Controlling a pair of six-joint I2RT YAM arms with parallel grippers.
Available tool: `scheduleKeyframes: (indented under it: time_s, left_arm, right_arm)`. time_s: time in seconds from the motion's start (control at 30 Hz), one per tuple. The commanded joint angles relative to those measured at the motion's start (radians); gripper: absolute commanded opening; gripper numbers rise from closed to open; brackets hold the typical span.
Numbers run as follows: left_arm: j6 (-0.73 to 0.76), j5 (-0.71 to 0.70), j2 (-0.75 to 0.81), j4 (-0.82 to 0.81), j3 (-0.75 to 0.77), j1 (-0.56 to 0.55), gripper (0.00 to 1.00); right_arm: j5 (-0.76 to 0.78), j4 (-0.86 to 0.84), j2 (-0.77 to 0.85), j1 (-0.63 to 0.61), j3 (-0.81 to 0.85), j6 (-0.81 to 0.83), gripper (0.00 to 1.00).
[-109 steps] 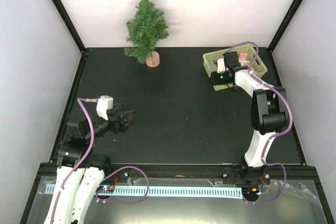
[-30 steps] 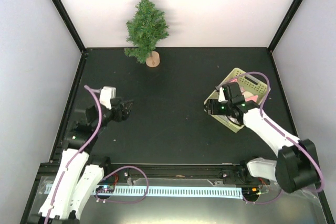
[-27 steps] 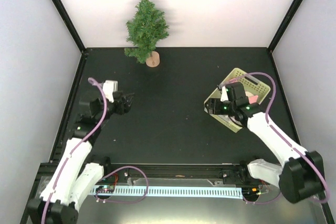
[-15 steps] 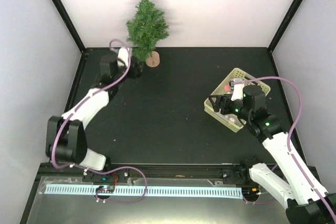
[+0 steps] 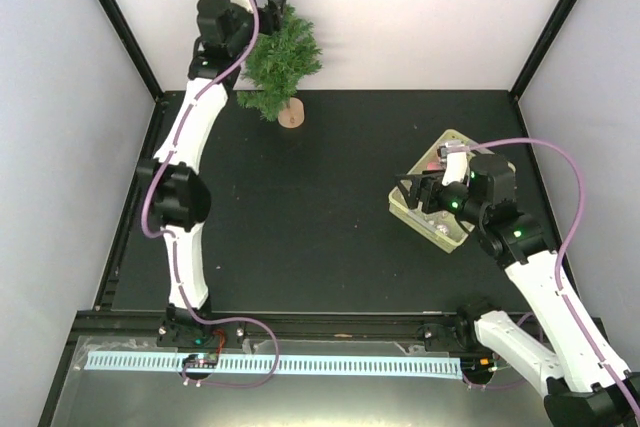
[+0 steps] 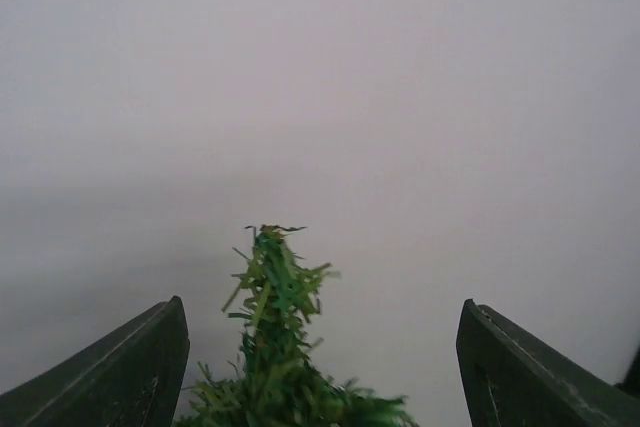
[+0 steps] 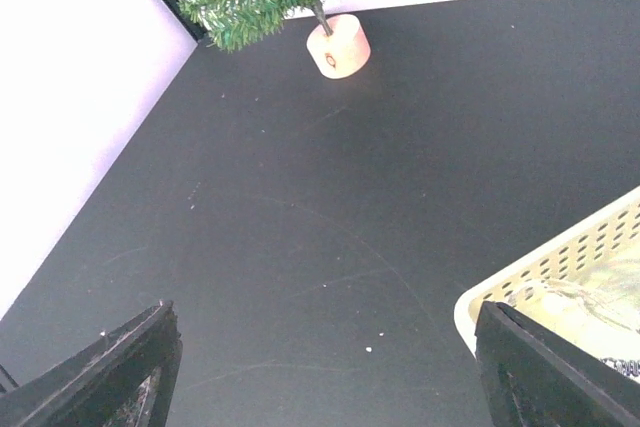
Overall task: Decorate the small christmas tree
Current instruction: Move the christmas tree to the center of the board.
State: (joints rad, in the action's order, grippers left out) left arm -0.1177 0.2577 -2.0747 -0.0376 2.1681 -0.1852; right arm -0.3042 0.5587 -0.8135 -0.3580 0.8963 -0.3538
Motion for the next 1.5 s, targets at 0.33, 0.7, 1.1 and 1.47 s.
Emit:
scheduleKeyframes:
  time_s: [0.33,0.7,1.1,1.47]
  left_arm:
    - [0.063,0.008,-0.226,-0.007,0.185,-0.011,0.46]
    - [0.155,0.024,0.014,-0.015,-0.061,-0.031,0.11]
    - [0.098,0.051,0.501,-0.071,-0.628,-0.031,0.09]
    - [-0.001,0.042,1.012,-0.163,-1.196,-0.031,0.09]
  right_arm:
    - [-0.055,-0.04,-0.027,-0.003,0.068,0.015,0.82]
    - [-0.064,-0.05,-0.032,-0.003,0.023,0.01,0.82]
    - [-0.094,-0.003,0.005,-0.002,-0.01,0.012,0.83]
    - [-0.121,0.012,0.106,-0.003,-0.066,-0.012,0.83]
